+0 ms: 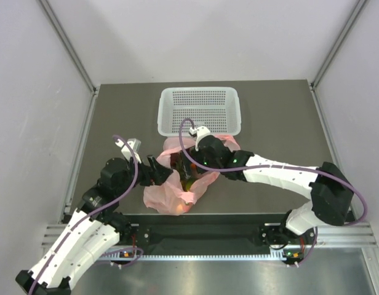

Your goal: Untie the knot of the plastic bag and take out the fruit

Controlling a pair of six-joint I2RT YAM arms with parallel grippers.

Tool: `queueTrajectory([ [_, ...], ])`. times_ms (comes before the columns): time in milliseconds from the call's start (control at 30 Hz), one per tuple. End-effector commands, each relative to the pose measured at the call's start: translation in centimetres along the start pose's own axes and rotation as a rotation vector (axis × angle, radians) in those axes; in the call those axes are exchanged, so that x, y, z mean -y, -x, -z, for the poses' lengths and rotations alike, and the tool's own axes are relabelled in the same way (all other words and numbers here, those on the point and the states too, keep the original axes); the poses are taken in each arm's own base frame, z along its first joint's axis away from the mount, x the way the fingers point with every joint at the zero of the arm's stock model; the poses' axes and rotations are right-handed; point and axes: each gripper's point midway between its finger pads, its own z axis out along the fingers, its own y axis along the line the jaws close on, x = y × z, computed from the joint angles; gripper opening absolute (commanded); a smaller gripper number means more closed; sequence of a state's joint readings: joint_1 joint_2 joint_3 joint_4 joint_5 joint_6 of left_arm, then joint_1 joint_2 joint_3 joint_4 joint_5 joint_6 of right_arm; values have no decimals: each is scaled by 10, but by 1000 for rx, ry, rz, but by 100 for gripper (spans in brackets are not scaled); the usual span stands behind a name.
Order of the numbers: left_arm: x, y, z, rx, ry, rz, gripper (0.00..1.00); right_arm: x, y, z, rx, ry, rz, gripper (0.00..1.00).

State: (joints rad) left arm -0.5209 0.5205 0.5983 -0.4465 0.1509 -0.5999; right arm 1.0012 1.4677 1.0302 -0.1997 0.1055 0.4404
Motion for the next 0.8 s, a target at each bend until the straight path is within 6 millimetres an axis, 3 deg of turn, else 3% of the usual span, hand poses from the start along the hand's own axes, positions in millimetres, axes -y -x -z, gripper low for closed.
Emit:
queueTrajectory([
  [0, -11, -9, 0, -3, 34, 20, 92, -13, 32, -9, 134, 12, -54, 100],
  [267, -20, -17, -6, -28, 73, 44, 89, -23, 38, -42, 188, 57, -85, 100],
  [400, -20, -15, -6, -24, 79, 40, 87, -24, 26, -57, 147, 57, -93, 98],
  [467, -20, -14, -5, -18, 79, 41, 86, -24, 20, -58, 135, 67, -94, 86],
  [533, -22, -13, -4, -12, 88, 39, 84, -24, 17, -54, 132, 81, -94, 43],
  [567, -22, -13, -4, -11, 89, 41, 82, -26, 21, -48, 144, 89, -98, 9],
  [600, -22, -13, -5, -14, 91, 41, 82, -26, 22, -44, 145, 91, -98, 0],
  [767, -23, -10, -4, 3, 100, 44, 80, -40, 42, -10, 200, 172, -63, 0],
])
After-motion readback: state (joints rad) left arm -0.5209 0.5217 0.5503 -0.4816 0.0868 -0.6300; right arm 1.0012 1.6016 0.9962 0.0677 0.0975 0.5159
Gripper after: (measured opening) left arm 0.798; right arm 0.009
